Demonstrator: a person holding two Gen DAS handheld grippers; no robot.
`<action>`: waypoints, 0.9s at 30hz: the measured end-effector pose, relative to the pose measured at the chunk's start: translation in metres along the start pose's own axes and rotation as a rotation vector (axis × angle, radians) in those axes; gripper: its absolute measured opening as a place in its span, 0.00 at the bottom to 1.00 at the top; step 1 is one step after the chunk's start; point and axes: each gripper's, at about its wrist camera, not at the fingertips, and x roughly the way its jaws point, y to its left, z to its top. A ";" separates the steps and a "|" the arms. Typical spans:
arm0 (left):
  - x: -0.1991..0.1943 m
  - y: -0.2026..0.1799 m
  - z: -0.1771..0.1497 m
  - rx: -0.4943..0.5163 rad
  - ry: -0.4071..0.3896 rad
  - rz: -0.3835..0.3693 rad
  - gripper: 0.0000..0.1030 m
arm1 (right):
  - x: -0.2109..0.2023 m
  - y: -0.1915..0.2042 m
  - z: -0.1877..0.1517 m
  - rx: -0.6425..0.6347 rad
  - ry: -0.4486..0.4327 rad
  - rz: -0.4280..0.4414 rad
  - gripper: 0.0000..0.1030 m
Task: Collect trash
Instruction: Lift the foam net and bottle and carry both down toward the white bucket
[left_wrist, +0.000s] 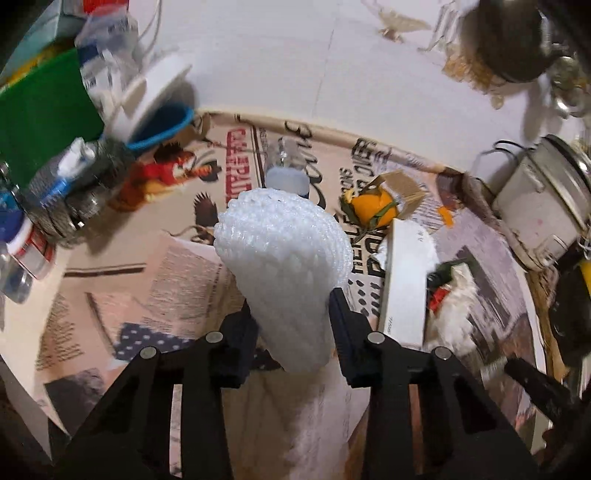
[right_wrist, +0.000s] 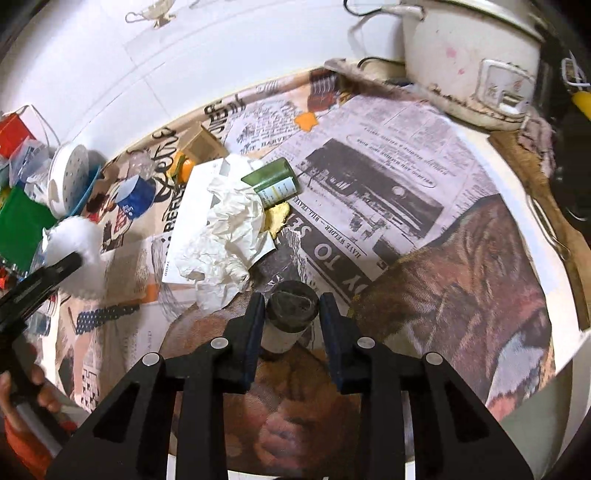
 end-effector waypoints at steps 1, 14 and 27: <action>-0.010 0.001 -0.002 0.021 -0.009 -0.006 0.35 | -0.005 0.003 -0.003 0.008 -0.014 0.000 0.27; -0.105 -0.015 -0.050 0.186 -0.058 -0.119 0.35 | -0.094 0.037 -0.050 -0.024 -0.165 0.033 0.27; -0.178 -0.068 -0.152 0.105 -0.069 -0.106 0.35 | -0.165 0.008 -0.114 -0.178 -0.164 0.128 0.27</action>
